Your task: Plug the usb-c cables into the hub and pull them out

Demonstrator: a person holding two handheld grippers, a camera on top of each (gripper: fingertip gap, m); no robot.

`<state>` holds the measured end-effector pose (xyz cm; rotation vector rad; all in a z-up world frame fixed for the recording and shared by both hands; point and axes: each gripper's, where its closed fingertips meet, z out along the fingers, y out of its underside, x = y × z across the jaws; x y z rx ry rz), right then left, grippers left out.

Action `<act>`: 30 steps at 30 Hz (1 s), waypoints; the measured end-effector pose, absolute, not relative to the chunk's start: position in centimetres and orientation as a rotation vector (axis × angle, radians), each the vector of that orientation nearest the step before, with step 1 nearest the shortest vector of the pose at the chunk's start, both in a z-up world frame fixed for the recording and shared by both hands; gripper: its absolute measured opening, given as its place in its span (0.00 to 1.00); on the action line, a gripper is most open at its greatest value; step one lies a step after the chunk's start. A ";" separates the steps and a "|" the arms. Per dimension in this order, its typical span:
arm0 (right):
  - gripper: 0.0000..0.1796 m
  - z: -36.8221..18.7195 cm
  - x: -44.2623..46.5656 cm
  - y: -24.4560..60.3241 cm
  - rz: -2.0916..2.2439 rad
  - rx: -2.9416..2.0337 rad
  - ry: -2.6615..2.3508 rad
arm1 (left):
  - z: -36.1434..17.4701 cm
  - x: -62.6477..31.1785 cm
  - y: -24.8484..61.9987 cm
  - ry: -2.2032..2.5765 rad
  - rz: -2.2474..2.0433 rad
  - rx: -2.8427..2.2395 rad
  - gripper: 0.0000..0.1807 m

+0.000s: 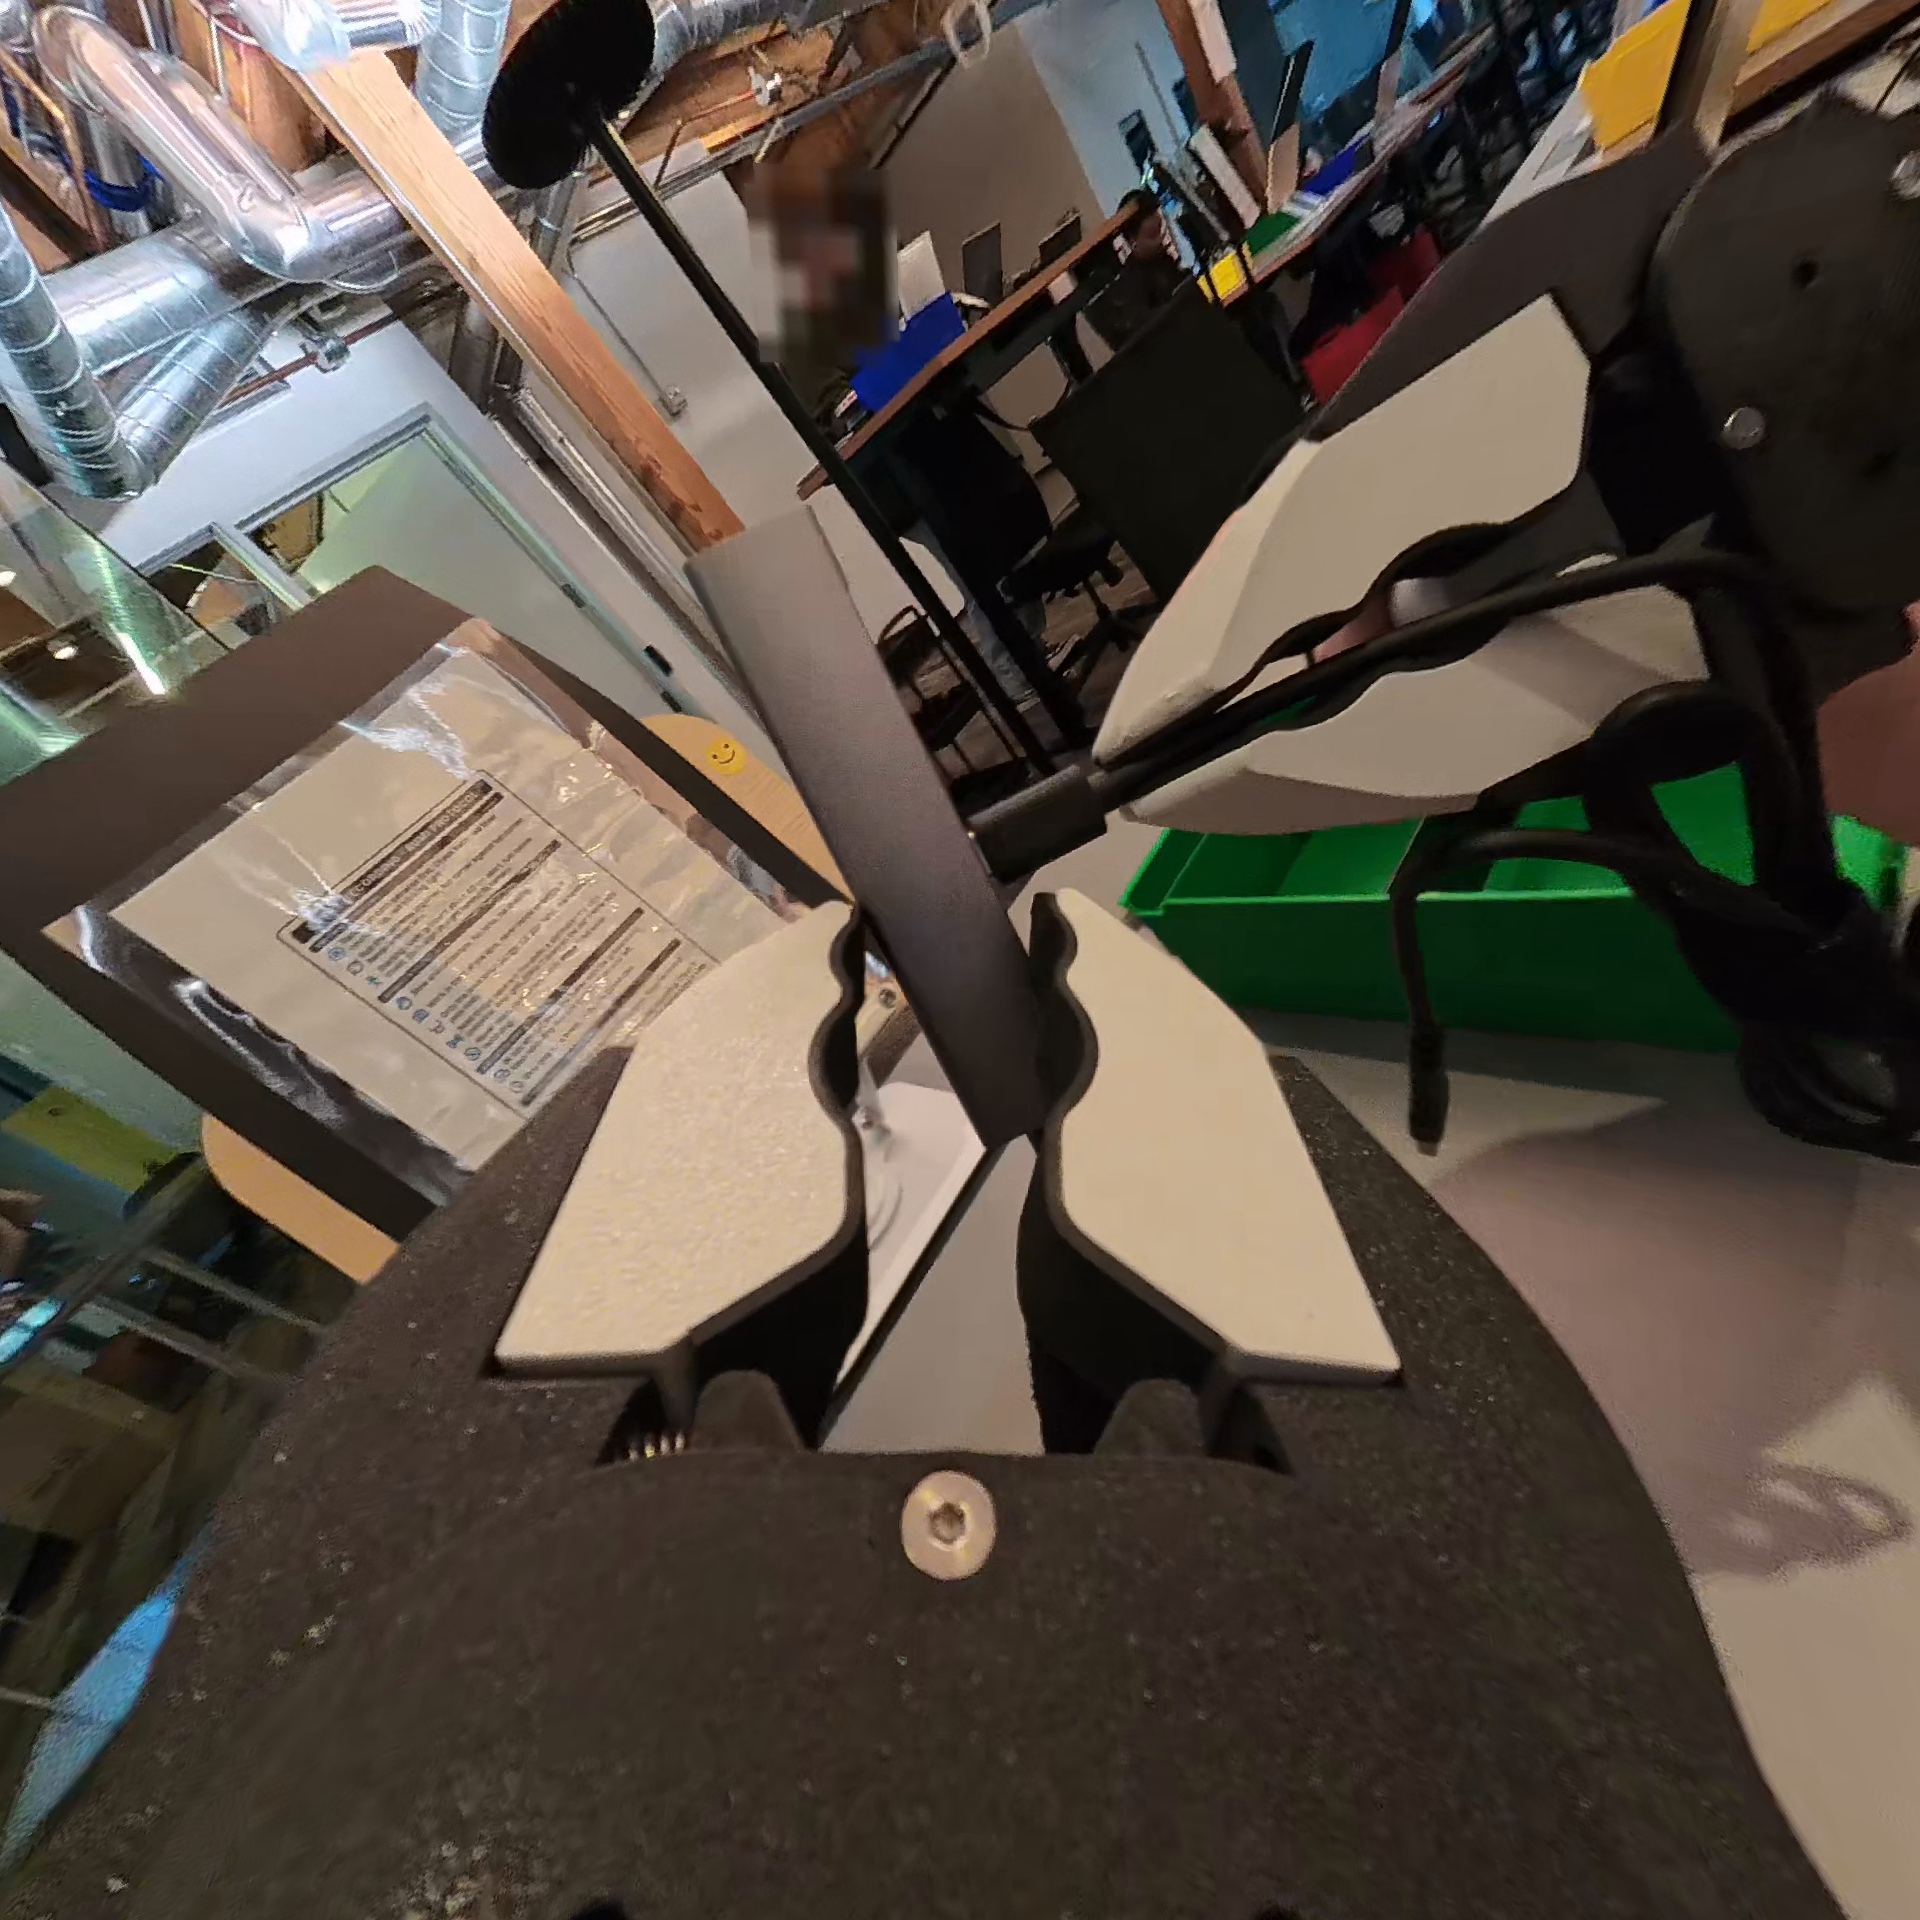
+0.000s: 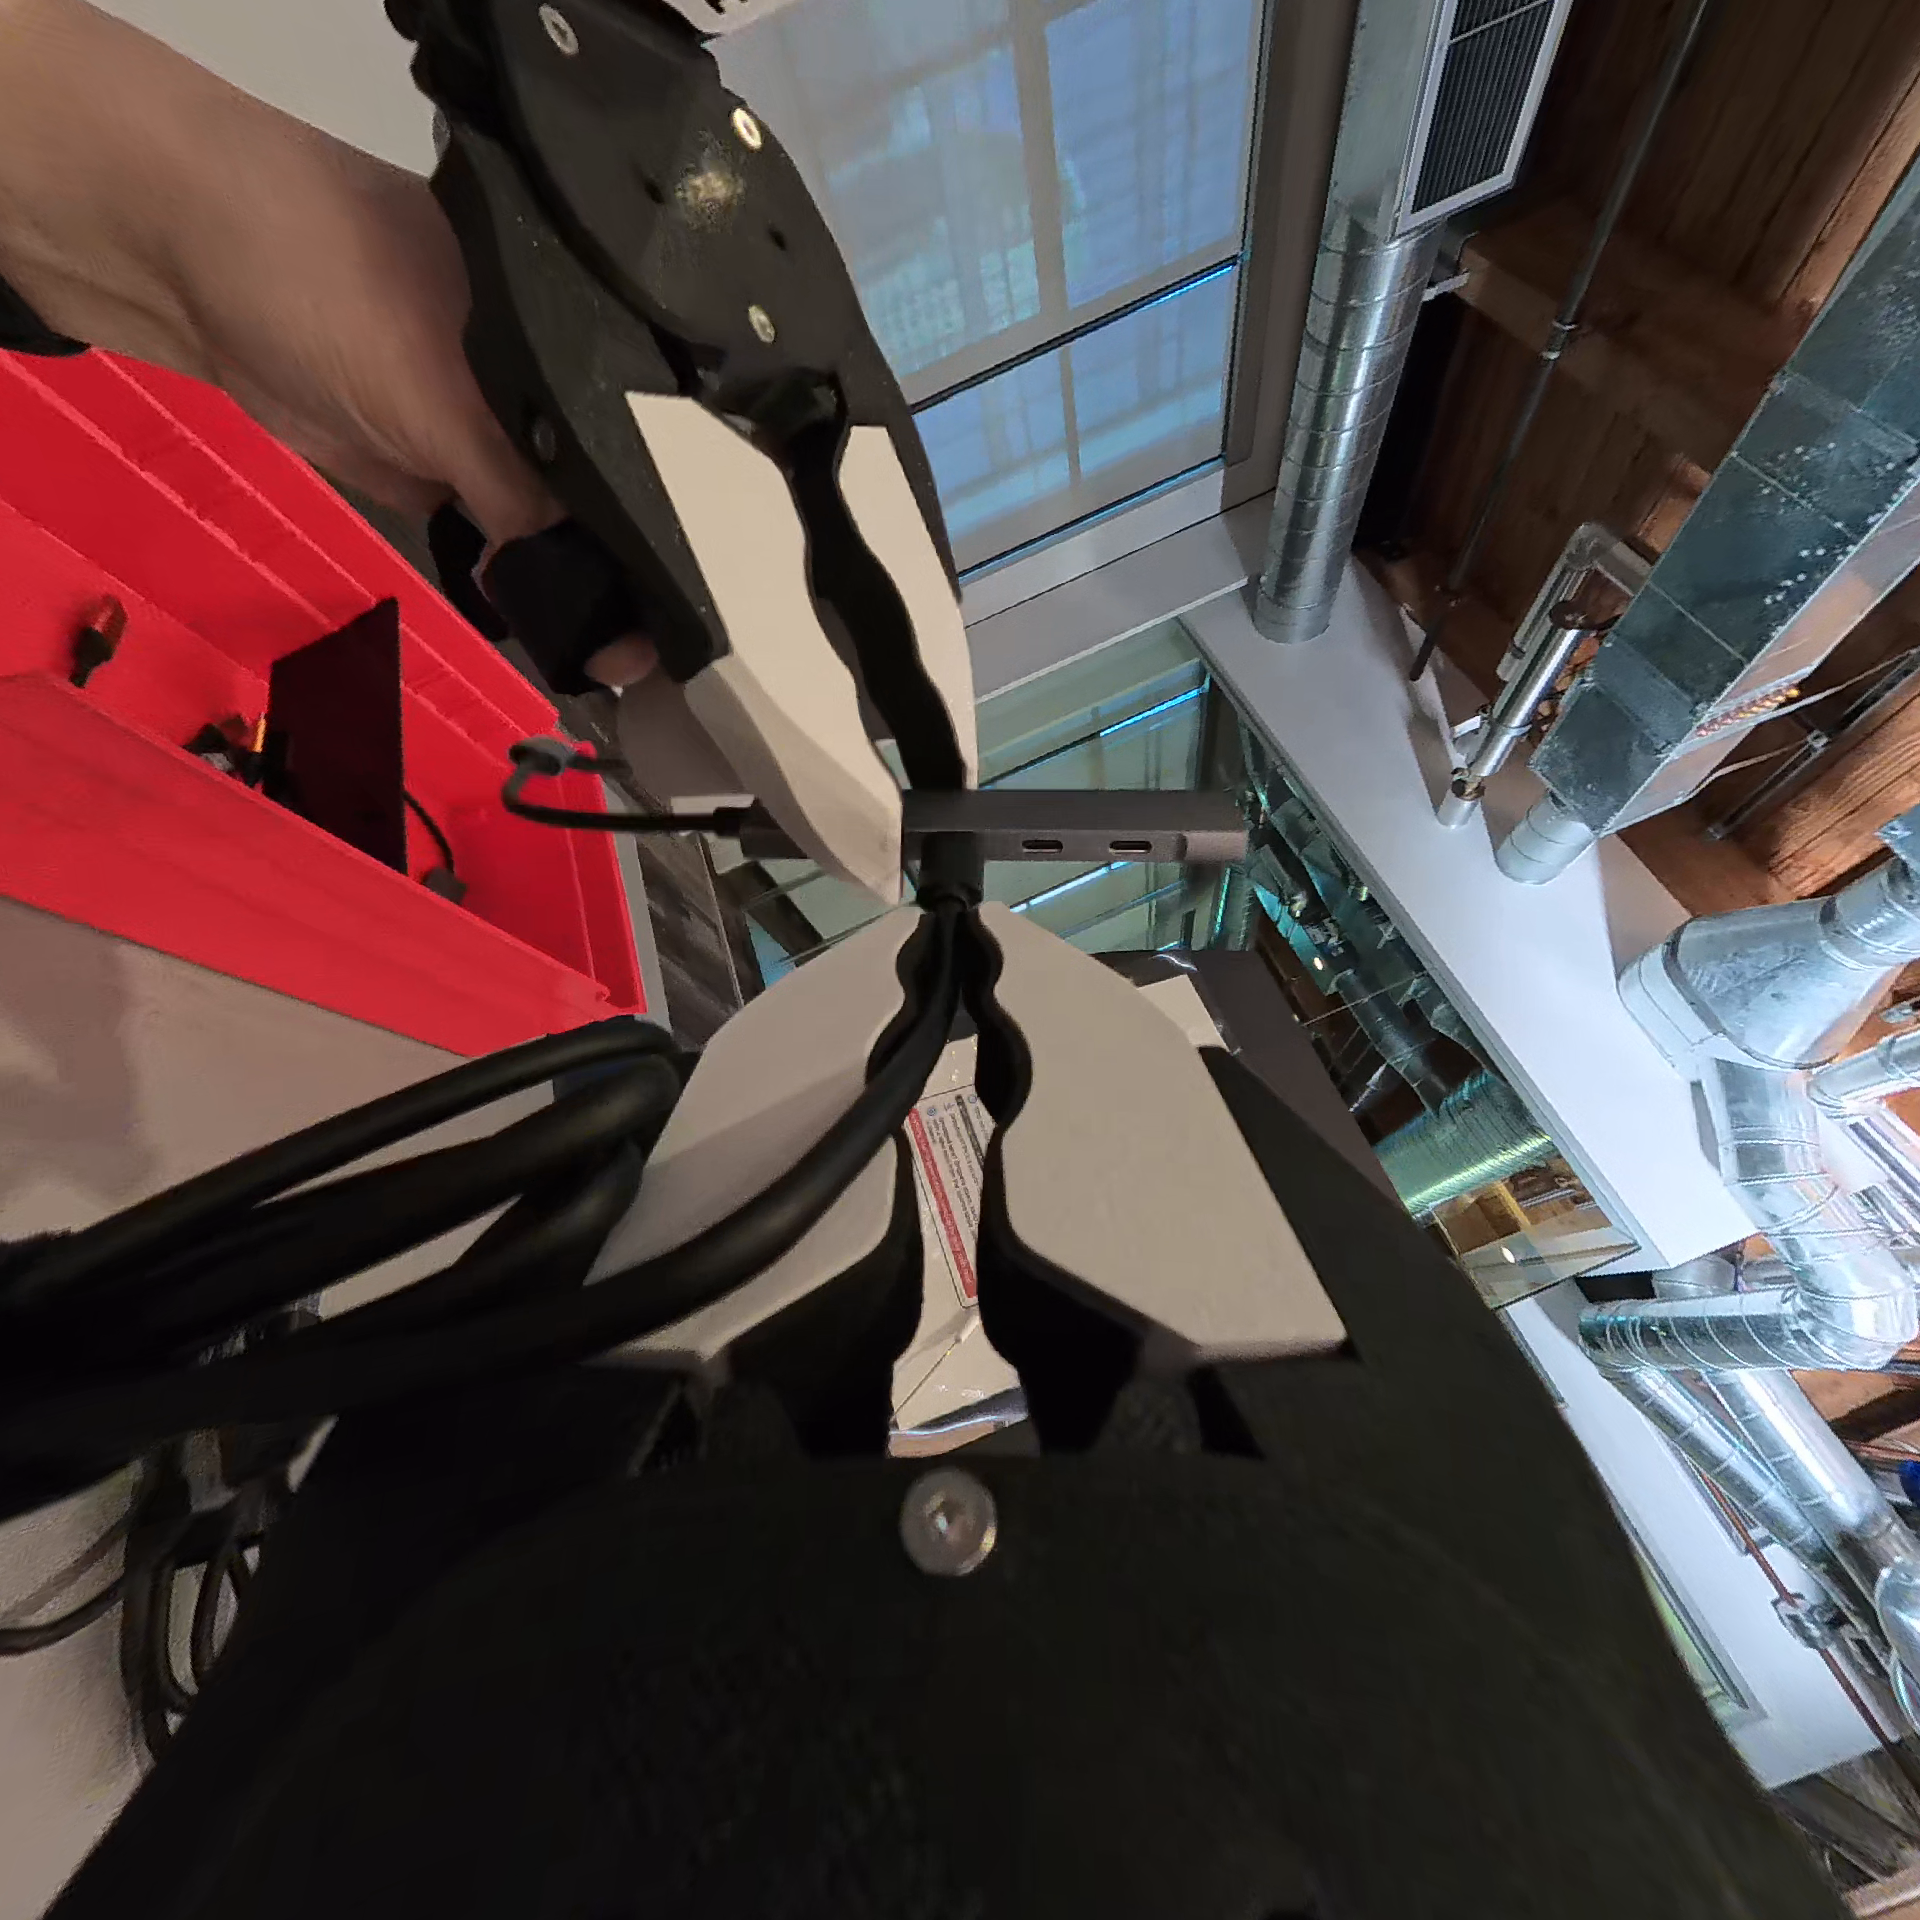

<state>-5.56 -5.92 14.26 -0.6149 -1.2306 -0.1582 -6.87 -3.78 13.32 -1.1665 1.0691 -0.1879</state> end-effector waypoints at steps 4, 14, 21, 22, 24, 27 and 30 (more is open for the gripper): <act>0.03 14.7 -5.5 -5.7 -0.192 -0.602 -1.189 | 13.8 -7.0 -3.4 1.023 -0.164 -1.170 0.18; 0.03 14.0 -5.9 -5.2 -0.241 -0.608 -1.215 | 12.3 -7.0 -2.7 1.041 -0.282 -1.298 0.16; 0.03 13.8 -5.6 -5.2 -0.167 -0.640 -1.236 | 12.4 -6.9 -3.0 1.041 -0.340 -1.270 0.15; 0.03 13.8 -5.6 -5.2 -0.167 -0.639 -1.233 | 12.4 -6.8 -3.0 1.034 -0.349 -1.272 0.15; 0.03 14.0 -5.5 -5.4 -0.166 -0.627 -1.224 | 12.6 -6.7 -3.2 1.018 -0.375 -1.273 0.15; 0.03 13.9 -5.5 -5.3 -0.149 -0.635 -1.227 | 12.6 -6.7 -3.1 1.010 -0.330 -1.276 0.14; 0.03 14.0 -5.6 -5.5 -0.139 -0.633 -1.229 | 12.4 -6.5 -3.0 1.009 -0.357 -1.287 0.14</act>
